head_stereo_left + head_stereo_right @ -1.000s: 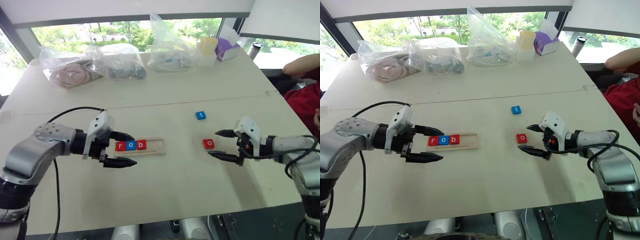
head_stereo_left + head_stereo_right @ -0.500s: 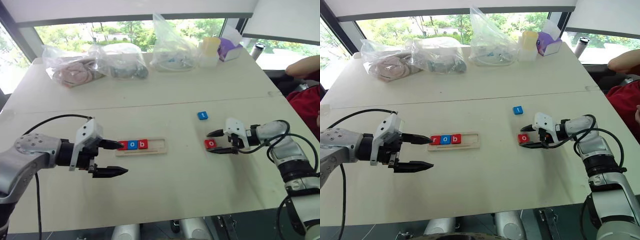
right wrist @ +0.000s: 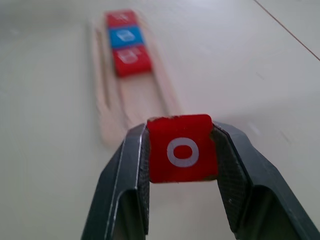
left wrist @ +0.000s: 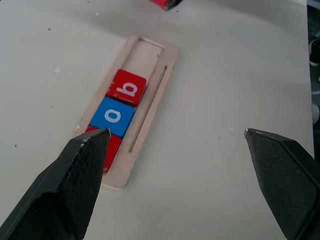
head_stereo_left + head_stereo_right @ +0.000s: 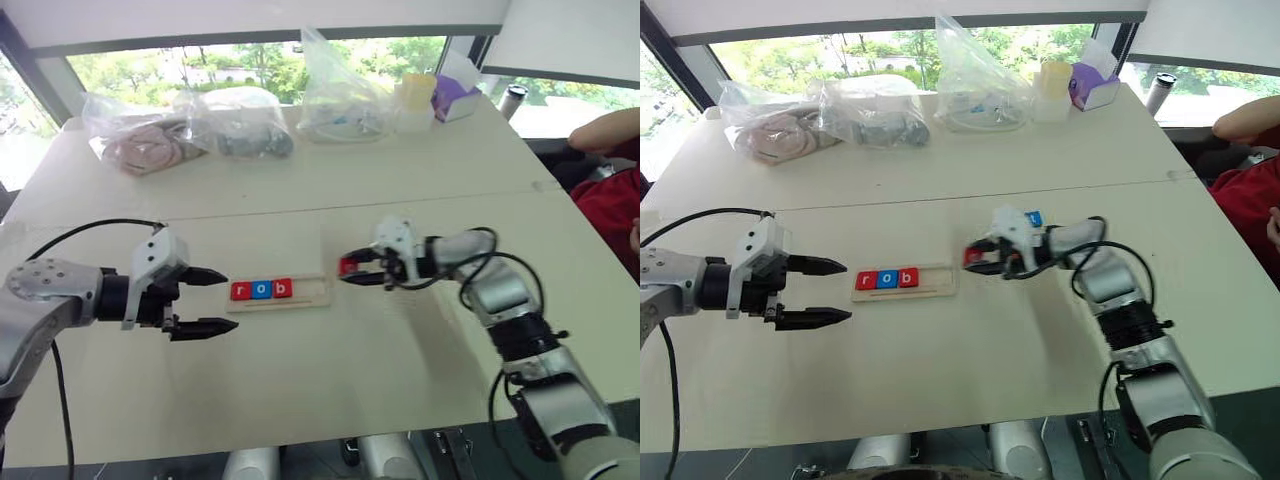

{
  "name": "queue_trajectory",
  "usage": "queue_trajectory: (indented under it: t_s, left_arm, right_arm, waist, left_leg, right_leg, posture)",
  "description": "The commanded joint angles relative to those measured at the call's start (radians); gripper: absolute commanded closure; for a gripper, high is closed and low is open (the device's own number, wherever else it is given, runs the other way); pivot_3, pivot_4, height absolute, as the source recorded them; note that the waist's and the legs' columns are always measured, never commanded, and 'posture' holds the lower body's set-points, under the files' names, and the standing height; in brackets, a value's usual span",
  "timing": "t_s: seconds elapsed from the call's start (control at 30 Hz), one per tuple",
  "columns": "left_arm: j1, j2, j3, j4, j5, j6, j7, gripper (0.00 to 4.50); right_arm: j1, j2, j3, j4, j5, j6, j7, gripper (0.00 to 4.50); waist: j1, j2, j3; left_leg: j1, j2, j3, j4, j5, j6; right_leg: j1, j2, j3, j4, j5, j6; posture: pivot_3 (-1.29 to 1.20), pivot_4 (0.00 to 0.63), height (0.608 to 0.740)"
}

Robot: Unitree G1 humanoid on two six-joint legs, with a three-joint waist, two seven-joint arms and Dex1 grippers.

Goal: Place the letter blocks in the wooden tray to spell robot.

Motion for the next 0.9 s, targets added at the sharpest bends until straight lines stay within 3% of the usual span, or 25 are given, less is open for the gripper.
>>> queue_trajectory:
  t_s: [0.03,0.5,0.9]
  left_arm:
    - [-0.003,0.011,0.012,-0.010,0.004,-0.016,-0.003,0.00]
    - [0.052,-0.027,0.036,-0.058,-0.015,-0.003,0.072,0.00]
    - [0.049,-0.037,0.020,-0.046,0.002,-0.017,0.084,0.00]
  right_arm:
    - [-0.048,0.036,0.041,-0.001,-0.038,0.002,-0.034,3.30]
    - [-0.129,0.119,0.115,0.136,-0.090,-0.039,-0.041,3.30]
    - [-0.129,0.154,0.124,0.141,-0.100,-0.043,-0.052,3.30]
  waist:
    - [0.002,0.000,0.000]
    - [-0.007,0.000,0.000]
    - [-0.007,0.000,0.000]
  left_leg:
    - [-0.001,0.000,0.000,0.001,0.000,0.000]
    - [0.000,0.000,0.001,0.002,0.000,0.000]
    - [0.000,0.000,0.001,0.002,0.000,0.000]
  right_leg:
    - [0.000,0.000,0.000,0.000,0.000,0.000]
    - [0.000,-0.001,0.000,0.000,0.001,-0.001]
    - [0.000,-0.001,0.000,0.001,0.001,-0.001]
  posture:
    - [0.00,0.150,0.740]
    - [0.00,0.150,0.740]
    - [0.00,0.150,0.740]
